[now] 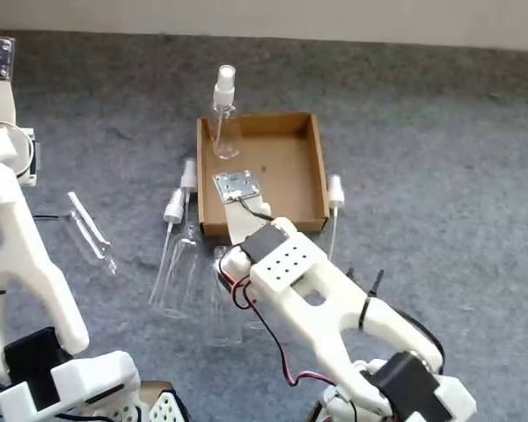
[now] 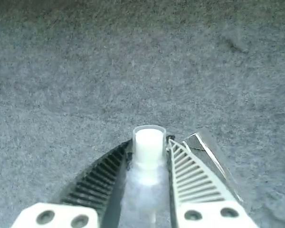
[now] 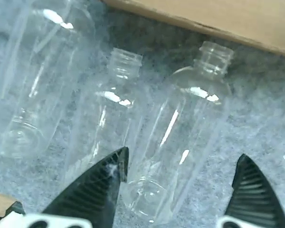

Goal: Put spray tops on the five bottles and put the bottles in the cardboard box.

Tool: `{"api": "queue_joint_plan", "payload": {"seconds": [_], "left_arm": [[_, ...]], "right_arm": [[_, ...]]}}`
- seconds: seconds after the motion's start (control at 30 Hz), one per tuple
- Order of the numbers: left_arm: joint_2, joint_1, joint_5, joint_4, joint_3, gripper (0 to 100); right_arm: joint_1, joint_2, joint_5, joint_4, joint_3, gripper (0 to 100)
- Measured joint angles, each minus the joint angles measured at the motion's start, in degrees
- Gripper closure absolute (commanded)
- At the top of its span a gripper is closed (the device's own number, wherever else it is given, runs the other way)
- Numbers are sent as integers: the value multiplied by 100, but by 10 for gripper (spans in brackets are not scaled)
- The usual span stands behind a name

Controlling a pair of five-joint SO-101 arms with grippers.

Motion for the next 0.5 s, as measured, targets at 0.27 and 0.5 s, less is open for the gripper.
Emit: {"api": "queue_joint_plan", "payload": {"seconds": [0.27,0.5], "left_arm": [[0,0,-185,0,0,989],[0,0,-185,0,0,989]], "right_arm": [[149,756,-9,-35,0,882],[941,747,18,-62,193,994]]}}
